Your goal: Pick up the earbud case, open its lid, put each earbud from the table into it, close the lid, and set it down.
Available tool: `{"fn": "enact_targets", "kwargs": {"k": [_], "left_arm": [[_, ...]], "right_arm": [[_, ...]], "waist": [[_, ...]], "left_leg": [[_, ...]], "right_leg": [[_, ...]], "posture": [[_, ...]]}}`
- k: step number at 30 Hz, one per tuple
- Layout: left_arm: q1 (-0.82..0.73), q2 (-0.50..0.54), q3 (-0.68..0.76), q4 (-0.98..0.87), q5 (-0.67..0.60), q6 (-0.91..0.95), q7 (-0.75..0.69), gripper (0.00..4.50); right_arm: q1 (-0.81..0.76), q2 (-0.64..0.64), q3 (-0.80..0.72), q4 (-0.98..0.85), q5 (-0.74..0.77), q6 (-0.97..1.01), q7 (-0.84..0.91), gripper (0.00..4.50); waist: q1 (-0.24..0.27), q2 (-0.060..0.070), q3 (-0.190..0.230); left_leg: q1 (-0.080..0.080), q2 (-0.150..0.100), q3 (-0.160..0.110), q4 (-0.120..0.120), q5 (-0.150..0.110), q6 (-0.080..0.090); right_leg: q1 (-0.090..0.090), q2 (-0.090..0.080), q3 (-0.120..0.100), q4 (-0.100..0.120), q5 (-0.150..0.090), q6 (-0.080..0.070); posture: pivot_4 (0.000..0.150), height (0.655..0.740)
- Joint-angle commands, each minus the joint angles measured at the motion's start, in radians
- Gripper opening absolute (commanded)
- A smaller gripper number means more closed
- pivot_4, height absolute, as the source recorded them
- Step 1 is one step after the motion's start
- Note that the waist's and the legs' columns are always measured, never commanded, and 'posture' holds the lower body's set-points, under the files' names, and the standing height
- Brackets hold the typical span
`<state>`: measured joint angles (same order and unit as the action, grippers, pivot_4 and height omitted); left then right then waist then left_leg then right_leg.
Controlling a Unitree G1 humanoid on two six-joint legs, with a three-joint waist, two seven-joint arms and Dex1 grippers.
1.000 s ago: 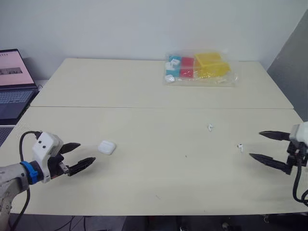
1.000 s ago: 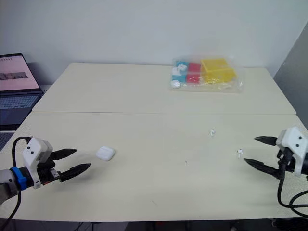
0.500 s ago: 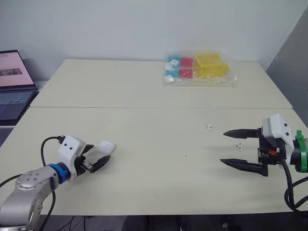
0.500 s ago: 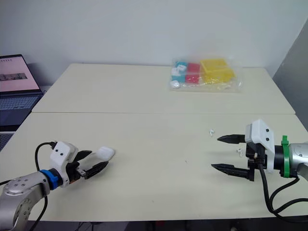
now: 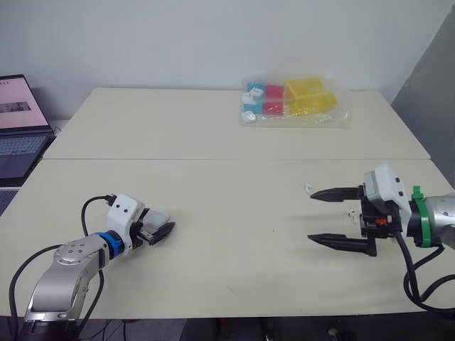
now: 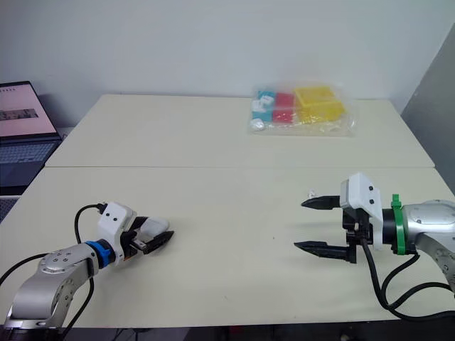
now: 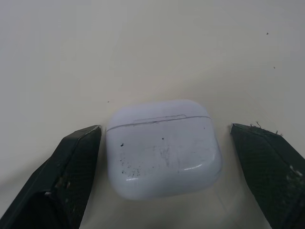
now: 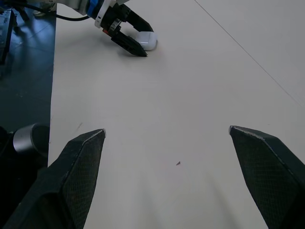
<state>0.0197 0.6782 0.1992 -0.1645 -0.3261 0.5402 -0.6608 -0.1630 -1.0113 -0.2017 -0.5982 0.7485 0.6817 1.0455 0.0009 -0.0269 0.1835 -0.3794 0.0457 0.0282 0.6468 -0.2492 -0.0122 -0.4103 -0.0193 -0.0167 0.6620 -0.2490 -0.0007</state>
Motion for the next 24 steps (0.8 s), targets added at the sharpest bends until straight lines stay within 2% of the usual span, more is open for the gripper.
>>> {"fn": "enact_targets", "kwargs": {"k": [1,11,18,21,24], "left_arm": [[0.014,0.012,-0.009,0.014,0.028,0.017,0.014,4.50],[0.028,0.003,0.049,0.013,-0.039,0.061,-0.005,4.50],[0.029,0.033,0.032,0.028,-0.014,0.055,-0.015,4.50],[0.036,0.033,0.011,0.020,-0.013,0.060,-0.025,3.92],[0.045,0.036,-0.003,0.004,-0.016,0.069,-0.037,3.05]], "right_arm": [[-0.013,-0.005,-0.009,-0.004,0.003,-0.017,0.009,4.35],[-0.014,0.002,-0.007,-0.012,0.002,-0.026,0.000,4.35],[-0.017,0.006,-0.007,-0.016,0.004,-0.026,-0.008,4.35],[-0.014,0.008,-0.008,-0.019,0.005,-0.024,-0.013,4.50],[-0.017,0.010,-0.012,-0.020,0.011,-0.020,-0.019,4.50]], "waist": [[0.000,0.000,0.000],[-0.004,0.000,0.000],[-0.004,0.000,0.000],[-0.004,0.000,0.000],[-0.003,0.000,0.000]], "left_leg": [[0.000,0.000,0.000,0.000,0.000,0.000],[0.001,0.001,0.000,0.000,0.000,0.000],[0.001,0.001,0.000,-0.001,0.000,0.000],[0.001,0.001,0.000,-0.001,0.000,0.000],[0.001,0.001,0.000,-0.001,0.000,0.000]], "right_leg": [[0.000,0.000,0.000,0.000,0.000,0.000],[0.000,0.000,0.001,0.000,0.000,0.000],[0.000,0.000,0.002,0.000,0.000,0.000],[-0.001,0.000,0.002,0.000,0.000,0.000],[-0.001,0.000,0.002,0.000,0.000,0.000]], "posture": [[0.150,0.7400],[0.150,0.7400],[0.150,0.7400],[0.150,0.7400],[0.150,0.7400]]}}
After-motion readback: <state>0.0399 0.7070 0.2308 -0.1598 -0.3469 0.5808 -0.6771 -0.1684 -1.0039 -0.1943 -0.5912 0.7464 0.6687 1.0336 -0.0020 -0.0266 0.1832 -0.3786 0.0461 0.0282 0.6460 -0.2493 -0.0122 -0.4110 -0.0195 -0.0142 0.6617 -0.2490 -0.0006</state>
